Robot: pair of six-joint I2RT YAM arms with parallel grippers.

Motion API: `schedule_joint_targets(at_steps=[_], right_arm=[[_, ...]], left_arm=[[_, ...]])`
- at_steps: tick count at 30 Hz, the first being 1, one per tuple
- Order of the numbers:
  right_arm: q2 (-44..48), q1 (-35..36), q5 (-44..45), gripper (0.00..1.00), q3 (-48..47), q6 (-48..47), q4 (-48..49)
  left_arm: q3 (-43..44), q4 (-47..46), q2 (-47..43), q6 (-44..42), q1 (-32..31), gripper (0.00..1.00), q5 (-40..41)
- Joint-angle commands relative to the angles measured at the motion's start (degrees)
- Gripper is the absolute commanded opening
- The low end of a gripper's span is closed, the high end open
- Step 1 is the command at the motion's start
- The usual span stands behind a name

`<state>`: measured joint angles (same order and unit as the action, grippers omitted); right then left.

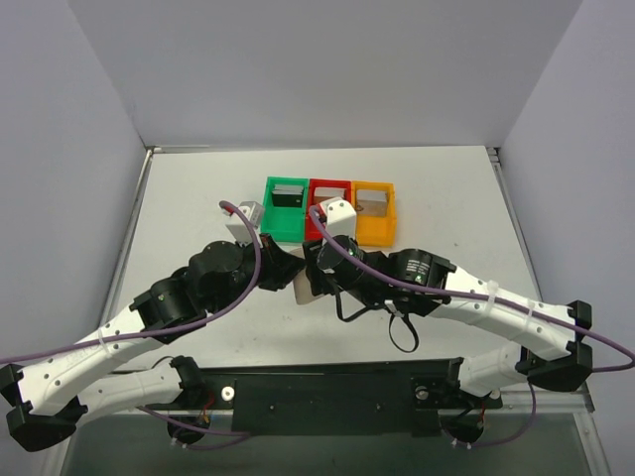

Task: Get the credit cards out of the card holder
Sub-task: Open the card holder.

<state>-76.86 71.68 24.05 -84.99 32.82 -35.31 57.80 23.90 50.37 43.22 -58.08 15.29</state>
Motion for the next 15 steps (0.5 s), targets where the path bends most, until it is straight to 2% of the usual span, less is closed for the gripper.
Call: schedule_joint_targets(at_steps=[1,4,15], right_arm=[[-1.53,0.04,2.40,0.41,-2.81,0.23,-2.57],[-2.15,-0.05,3.19,0.34,-3.51,0.49,-3.54],[-3.21,-0.31,4.68,0.19,-4.13,1.20,-6.35]], left_arm=[[3.28,-1.40,-0.71,0.55,-0.45,0.00,0.97],[3.11,-1.22,-0.89,0.55,-0.36,0.00,1.06],[3.11,-0.96,-0.98,0.63,-0.36,0.00,1.58]])
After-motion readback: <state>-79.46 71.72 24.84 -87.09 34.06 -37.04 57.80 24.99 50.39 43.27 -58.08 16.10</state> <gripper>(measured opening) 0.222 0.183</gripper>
